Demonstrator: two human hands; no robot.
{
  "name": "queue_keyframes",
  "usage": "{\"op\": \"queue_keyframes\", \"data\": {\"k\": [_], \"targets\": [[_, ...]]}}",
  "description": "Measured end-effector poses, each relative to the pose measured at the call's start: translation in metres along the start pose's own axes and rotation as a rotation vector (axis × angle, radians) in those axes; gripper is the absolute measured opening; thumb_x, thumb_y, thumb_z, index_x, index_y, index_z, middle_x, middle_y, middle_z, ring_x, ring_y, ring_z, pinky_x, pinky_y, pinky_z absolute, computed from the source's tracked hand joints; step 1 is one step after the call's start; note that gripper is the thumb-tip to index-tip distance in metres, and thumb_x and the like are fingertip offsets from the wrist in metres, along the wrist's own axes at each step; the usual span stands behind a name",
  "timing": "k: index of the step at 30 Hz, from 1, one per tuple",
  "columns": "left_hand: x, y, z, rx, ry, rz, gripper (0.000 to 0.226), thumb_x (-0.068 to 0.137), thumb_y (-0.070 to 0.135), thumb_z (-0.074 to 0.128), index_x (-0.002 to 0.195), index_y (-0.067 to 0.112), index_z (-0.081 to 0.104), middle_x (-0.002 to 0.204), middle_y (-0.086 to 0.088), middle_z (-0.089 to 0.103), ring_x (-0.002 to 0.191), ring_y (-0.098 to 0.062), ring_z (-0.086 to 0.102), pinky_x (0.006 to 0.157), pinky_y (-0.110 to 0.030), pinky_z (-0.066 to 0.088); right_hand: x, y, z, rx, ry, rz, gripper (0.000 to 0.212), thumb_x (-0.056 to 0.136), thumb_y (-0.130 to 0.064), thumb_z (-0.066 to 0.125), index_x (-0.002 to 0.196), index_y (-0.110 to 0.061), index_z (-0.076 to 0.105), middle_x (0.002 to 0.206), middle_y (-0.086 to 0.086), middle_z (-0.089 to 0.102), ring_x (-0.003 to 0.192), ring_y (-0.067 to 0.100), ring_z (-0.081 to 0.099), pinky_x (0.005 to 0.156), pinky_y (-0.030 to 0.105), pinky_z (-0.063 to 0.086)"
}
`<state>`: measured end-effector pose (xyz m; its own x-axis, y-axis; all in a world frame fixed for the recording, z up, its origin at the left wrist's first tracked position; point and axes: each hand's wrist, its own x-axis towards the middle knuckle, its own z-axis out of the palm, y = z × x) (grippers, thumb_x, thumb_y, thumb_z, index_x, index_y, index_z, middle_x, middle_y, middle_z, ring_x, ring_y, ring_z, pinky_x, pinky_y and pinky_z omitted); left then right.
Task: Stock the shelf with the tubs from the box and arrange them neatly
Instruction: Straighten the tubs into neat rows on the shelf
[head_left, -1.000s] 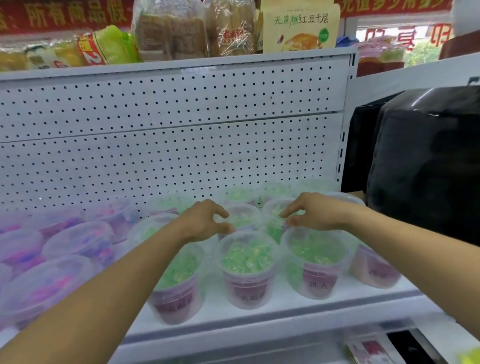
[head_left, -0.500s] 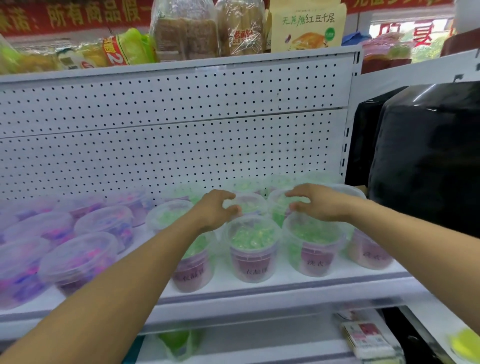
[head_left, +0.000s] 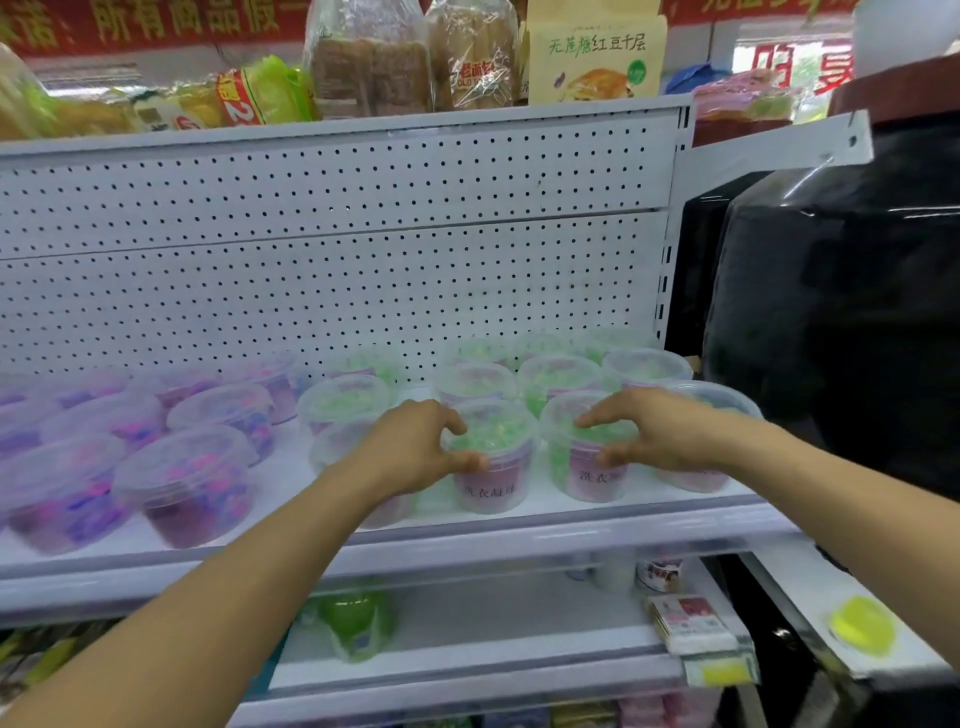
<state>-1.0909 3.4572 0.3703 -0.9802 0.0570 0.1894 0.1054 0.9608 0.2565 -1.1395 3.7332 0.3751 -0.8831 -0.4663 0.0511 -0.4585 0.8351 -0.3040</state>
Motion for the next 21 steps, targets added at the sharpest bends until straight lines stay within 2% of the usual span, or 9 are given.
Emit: {"op": "queue_keyframes", "data": {"k": [4, 7, 8, 10, 13, 15, 17, 19, 21], "targets": [[-0.004, 0.004, 0.000, -0.020, -0.012, -0.036, 0.062, 0.072, 0.062, 0.069, 0.121, 0.025, 0.061, 0.118, 0.000, 0.063, 0.099, -0.018, 0.058, 0.079, -0.029, 0.042, -0.003, -0.007, 0.000, -0.040, -0.017, 0.028, 0.052, 0.082, -0.042, 0.068, 0.132, -0.037, 0.051, 0.142, -0.017, 0.046, 0.130, 0.009, 0.043, 0.108, 0.031, 0.034], [-0.007, 0.006, 0.000, -0.065, -0.017, -0.053, 0.061, 0.075, 0.059, 0.068, 0.123, 0.023, 0.059, 0.119, 0.000, 0.060, 0.086, -0.015, 0.052, 0.073, -0.028, 0.040, -0.006, -0.015, -0.001, -0.071, -0.019, 0.056, 0.051, 0.083, -0.049, 0.064, 0.131, -0.037, 0.050, 0.141, -0.014, 0.047, 0.127, 0.014, 0.046, 0.104, 0.033, 0.037], [-0.009, 0.006, 0.001, -0.078, -0.019, -0.051, 0.061, 0.077, 0.058, 0.067, 0.125, 0.022, 0.058, 0.121, -0.001, 0.059, 0.088, -0.016, 0.053, 0.074, -0.028, 0.040, -0.006, -0.017, -0.001, -0.080, -0.015, 0.065, 0.050, 0.083, -0.052, 0.062, 0.129, -0.037, 0.051, 0.139, -0.013, 0.048, 0.125, 0.015, 0.047, 0.102, 0.033, 0.038], [-0.012, 0.003, 0.004, -0.070, -0.024, -0.004, 0.061, 0.082, 0.058, 0.062, 0.128, 0.020, 0.056, 0.129, -0.001, 0.058, 0.105, -0.019, 0.055, 0.083, -0.030, 0.041, -0.004, -0.021, -0.002, -0.091, -0.011, 0.078, 0.044, 0.083, -0.056, 0.059, 0.123, -0.037, 0.056, 0.132, -0.011, 0.054, 0.116, 0.017, 0.052, 0.098, 0.034, 0.041], [-0.010, -0.013, -0.002, -0.016, 0.026, 0.138, 0.060, 0.087, 0.062, 0.050, 0.134, 0.025, 0.052, 0.140, 0.002, 0.052, 0.127, -0.018, 0.045, 0.105, -0.036, 0.033, 0.007, -0.025, -0.001, -0.094, 0.065, 0.064, 0.030, 0.084, -0.060, 0.054, 0.095, -0.034, 0.065, 0.111, -0.011, 0.065, 0.095, 0.015, 0.059, 0.088, 0.039, 0.050], [-0.002, -0.037, -0.015, -0.006, 0.050, 0.163, 0.059, 0.089, 0.061, 0.044, 0.137, 0.027, 0.048, 0.146, 0.001, 0.046, 0.134, -0.017, 0.040, 0.111, -0.036, 0.027, 0.022, -0.032, -0.002, -0.065, 0.183, 0.057, 0.034, 0.085, -0.061, 0.051, 0.081, -0.031, 0.066, 0.099, -0.013, 0.068, 0.088, 0.014, 0.062, 0.082, 0.041, 0.052], [0.010, -0.069, -0.029, -0.056, 0.053, 0.088, 0.061, 0.091, 0.059, 0.043, 0.139, 0.022, 0.046, 0.147, 0.000, 0.043, 0.133, -0.019, 0.040, 0.110, -0.036, 0.030, 0.042, -0.042, -0.001, 0.018, 0.290, 0.030, 0.034, 0.087, -0.058, 0.049, 0.081, -0.030, 0.069, 0.094, -0.011, 0.071, 0.089, 0.015, 0.064, 0.083, 0.042, 0.053], [0.030, -0.103, -0.042, -0.147, 0.060, -0.049, 0.062, 0.090, 0.061, 0.042, 0.135, 0.018, 0.046, 0.142, -0.002, 0.046, 0.127, -0.022, 0.045, 0.104, -0.038, 0.036, 0.070, -0.055, -0.002, 0.075, 0.321, 0.003, 0.033, 0.087, -0.056, 0.049, 0.083, -0.030, 0.069, 0.092, -0.011, 0.071, 0.091, 0.014, 0.064, 0.084, 0.043, 0.052], [0.054, -0.135, -0.052, -0.152, 0.068, -0.135, 0.052, 0.094, 0.056, 0.040, 0.125, 0.016, 0.051, 0.131, -0.006, 0.053, 0.117, -0.024, 0.050, 0.094, -0.037, 0.040, 0.100, -0.068, -0.002, 0.073, 0.294, 0.006, 0.027, 0.087, -0.057, 0.049, 0.091, -0.038, 0.068, 0.103, -0.014, 0.068, 0.099, 0.012, 0.061, 0.088, 0.042, 0.051]]}}
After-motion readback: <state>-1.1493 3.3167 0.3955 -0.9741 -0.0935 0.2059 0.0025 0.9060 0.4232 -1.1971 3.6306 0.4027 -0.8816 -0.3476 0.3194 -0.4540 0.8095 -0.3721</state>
